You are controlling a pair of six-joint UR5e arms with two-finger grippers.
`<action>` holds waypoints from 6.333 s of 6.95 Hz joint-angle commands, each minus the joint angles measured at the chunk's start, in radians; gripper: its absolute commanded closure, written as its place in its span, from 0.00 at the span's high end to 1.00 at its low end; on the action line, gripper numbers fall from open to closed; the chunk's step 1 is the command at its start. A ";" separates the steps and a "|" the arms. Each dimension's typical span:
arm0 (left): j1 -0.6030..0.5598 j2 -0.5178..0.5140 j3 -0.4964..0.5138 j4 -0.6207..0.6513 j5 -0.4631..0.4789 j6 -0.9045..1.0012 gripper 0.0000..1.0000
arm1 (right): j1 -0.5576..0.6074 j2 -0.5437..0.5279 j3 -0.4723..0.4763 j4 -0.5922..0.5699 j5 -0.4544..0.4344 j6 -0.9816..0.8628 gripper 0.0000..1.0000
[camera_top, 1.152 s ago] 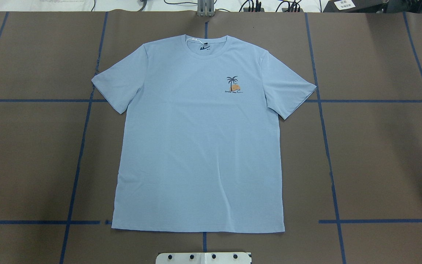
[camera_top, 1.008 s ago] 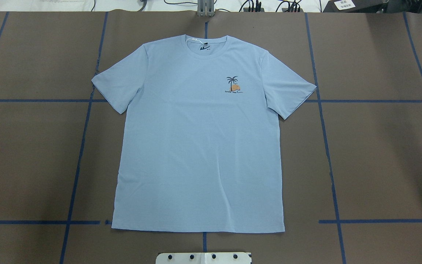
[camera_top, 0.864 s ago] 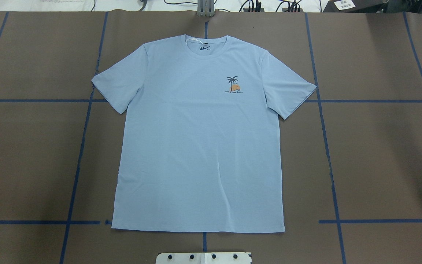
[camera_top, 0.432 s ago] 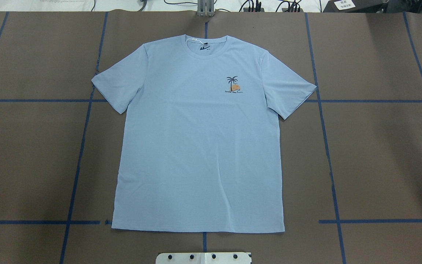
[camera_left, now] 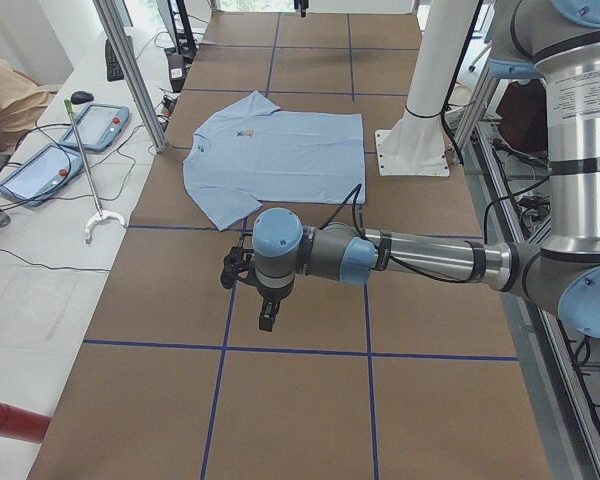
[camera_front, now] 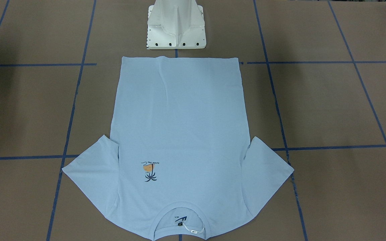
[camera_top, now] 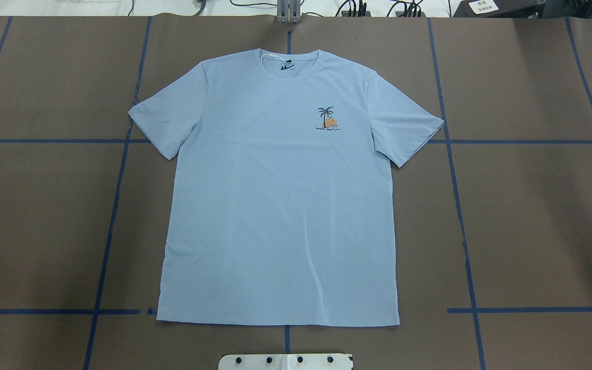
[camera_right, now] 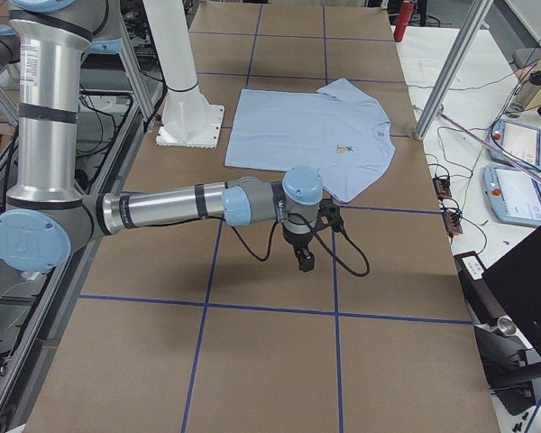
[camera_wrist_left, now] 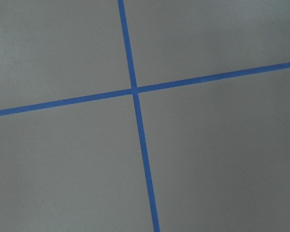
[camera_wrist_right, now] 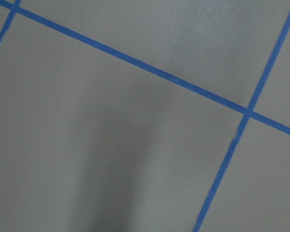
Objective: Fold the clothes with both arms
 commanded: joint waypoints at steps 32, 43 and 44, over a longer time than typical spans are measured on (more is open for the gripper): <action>0.028 0.001 0.003 -0.123 -0.172 -0.008 1.00 | -0.678 0.965 -0.773 0.506 -0.503 1.387 0.01; 0.510 -0.643 0.593 -0.608 0.164 -0.882 1.00 | -0.516 0.480 -0.133 0.503 -0.283 1.525 1.00; 0.540 -0.707 0.712 -0.652 0.213 -0.911 0.96 | -0.517 0.433 -0.099 0.503 -0.293 1.517 1.00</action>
